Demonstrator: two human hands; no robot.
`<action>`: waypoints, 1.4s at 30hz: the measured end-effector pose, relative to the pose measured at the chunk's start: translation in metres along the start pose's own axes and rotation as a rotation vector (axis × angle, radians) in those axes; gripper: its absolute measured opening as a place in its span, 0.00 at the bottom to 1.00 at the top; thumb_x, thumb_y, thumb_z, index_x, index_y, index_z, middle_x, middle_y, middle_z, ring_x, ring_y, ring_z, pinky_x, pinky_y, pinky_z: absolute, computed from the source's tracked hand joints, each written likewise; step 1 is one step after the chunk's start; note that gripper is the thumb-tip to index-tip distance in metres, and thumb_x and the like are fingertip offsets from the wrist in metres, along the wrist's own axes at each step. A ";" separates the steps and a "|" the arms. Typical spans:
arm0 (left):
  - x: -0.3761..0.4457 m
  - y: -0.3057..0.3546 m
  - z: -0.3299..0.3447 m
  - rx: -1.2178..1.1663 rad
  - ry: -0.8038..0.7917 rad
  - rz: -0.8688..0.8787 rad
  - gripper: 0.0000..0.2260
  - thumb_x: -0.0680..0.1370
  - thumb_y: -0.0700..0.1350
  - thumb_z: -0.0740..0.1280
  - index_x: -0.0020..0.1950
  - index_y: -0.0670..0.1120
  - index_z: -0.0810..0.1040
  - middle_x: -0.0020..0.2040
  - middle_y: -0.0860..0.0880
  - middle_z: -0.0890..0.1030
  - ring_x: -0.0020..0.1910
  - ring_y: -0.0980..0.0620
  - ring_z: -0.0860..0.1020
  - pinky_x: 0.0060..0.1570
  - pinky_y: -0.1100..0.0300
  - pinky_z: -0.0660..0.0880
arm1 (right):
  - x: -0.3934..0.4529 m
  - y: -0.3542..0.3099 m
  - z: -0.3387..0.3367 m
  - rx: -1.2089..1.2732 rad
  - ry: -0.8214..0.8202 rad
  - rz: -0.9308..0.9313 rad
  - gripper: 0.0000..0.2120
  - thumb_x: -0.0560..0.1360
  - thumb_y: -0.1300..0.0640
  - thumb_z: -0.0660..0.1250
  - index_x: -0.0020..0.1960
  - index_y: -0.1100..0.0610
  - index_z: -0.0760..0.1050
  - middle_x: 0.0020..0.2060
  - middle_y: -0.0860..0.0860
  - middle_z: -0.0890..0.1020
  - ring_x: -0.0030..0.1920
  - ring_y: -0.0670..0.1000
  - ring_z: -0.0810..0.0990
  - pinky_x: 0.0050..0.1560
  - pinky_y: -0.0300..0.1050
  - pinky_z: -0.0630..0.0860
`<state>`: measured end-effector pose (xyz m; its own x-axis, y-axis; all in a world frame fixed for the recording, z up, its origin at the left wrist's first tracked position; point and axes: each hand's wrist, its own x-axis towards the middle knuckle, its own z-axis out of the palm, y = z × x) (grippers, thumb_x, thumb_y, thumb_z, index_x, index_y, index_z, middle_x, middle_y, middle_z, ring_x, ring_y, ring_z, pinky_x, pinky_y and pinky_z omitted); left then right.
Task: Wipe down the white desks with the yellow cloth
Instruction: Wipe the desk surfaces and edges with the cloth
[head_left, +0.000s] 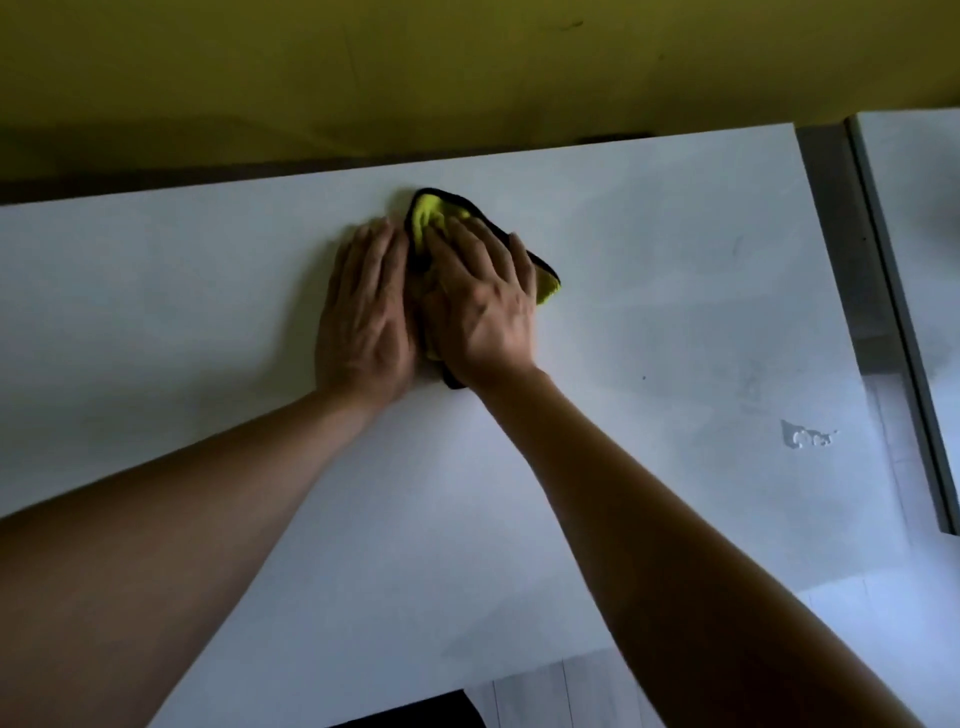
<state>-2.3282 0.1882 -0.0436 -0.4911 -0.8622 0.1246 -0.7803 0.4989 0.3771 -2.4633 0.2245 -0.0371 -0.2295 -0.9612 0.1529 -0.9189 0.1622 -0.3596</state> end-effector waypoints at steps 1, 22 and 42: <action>0.001 0.001 0.000 -0.001 0.007 -0.003 0.24 0.84 0.42 0.55 0.79 0.35 0.64 0.80 0.36 0.65 0.80 0.36 0.62 0.80 0.41 0.57 | 0.007 0.004 0.000 0.008 -0.028 -0.053 0.23 0.80 0.45 0.63 0.73 0.51 0.73 0.72 0.51 0.74 0.75 0.55 0.67 0.76 0.57 0.57; 0.006 0.005 0.003 0.072 -0.069 -0.159 0.27 0.83 0.43 0.55 0.82 0.36 0.60 0.81 0.37 0.62 0.81 0.38 0.60 0.81 0.48 0.55 | 0.110 0.002 0.009 -0.060 -0.182 -0.149 0.22 0.80 0.45 0.57 0.71 0.50 0.74 0.70 0.50 0.75 0.73 0.54 0.68 0.77 0.53 0.55; 0.005 0.006 0.000 0.149 -0.075 0.029 0.26 0.82 0.41 0.57 0.82 0.43 0.63 0.82 0.40 0.62 0.82 0.39 0.58 0.81 0.42 0.54 | 0.049 0.079 -0.036 -0.002 -0.053 0.102 0.25 0.75 0.47 0.60 0.70 0.50 0.75 0.69 0.52 0.76 0.70 0.56 0.71 0.72 0.52 0.61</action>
<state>-2.3356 0.1869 -0.0409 -0.5369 -0.8413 0.0628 -0.8117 0.5355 0.2333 -2.5590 0.1979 -0.0246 -0.3047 -0.9501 0.0663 -0.8922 0.2603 -0.3690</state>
